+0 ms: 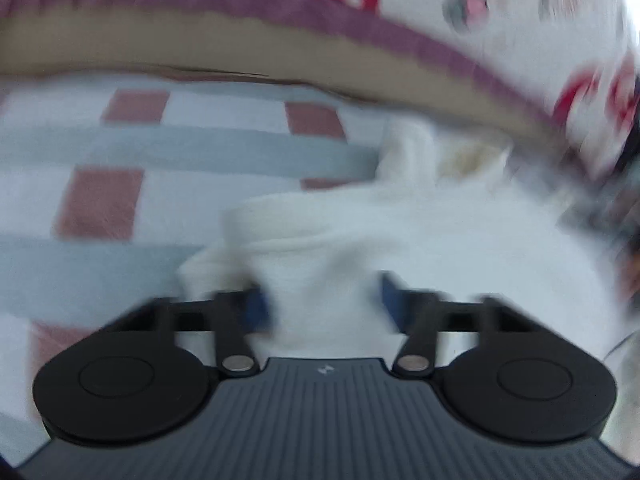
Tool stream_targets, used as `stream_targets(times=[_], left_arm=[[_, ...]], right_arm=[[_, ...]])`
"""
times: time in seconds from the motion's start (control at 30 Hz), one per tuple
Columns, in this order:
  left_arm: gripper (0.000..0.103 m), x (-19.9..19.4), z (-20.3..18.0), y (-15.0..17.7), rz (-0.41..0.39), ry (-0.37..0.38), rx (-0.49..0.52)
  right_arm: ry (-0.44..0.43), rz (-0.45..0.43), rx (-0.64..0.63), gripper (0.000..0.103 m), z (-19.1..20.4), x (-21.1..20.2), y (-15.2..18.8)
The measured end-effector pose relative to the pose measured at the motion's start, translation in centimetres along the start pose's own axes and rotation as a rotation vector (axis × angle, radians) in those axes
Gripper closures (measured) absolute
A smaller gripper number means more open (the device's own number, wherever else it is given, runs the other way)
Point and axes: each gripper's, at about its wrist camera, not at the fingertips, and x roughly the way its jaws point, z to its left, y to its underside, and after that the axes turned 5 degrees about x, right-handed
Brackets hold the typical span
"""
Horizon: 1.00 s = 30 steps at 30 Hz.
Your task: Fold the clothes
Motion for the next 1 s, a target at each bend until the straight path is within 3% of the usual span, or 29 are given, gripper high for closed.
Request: stream_targets(times=[0.07,0.13,0.33,0.47,0.7,0.77,0.83,0.93,1.0], left_arm=[[0.091,-0.2,-1.7,-0.1,0.015,-0.067,0.073],[0.093,-1.3,-2.7,-0.3,0.001,-0.118,0.081],[0.096,-7.2,-4.1,-1.6,-0.182,-0.107,0.047],[0.096,-8.3,-3.6,-2.6,-0.23,-0.115,0.015],[0.096,-7.4,-2.1,-3.7,-0.311,-0.131,-0.048],[0.095,-6.4,-2.1,-4.2,-0.3,-0.175,-0.02],[0.095,-3.7,-1.7,-4.1,-0.208,-0.194,-0.006],[0.088,1.3,-1.8,-3.1,-0.028,-0.25,0.055],[0.076,1.9,-2.4,-2.3,-0.024,-0.322,0.1]], right_arm=[[0.021,-0.022,-0.063,0.084,0.8,-0.5,0.2],[0.022,-0.057,-0.012,0.087,0.1,-1.3,-0.2],[-0.105,-0.129,0.197,0.088,-1.9,-5.1,-1.0],[-0.092,-0.181,0.187,0.088,-1.1,-6.3,-0.4],[-0.063,-0.336,0.219,0.094,-1.5,-8.8,-3.6],[-0.032,-0.324,0.202,0.094,-1.5,-8.1,-4.3],[0.014,-0.288,0.174,0.094,-1.4,-6.6,-4.5],[0.119,-0.205,0.144,0.092,-1.3,-2.7,-3.2],[0.148,-0.108,0.164,0.087,-1.8,-0.5,-2.4]])
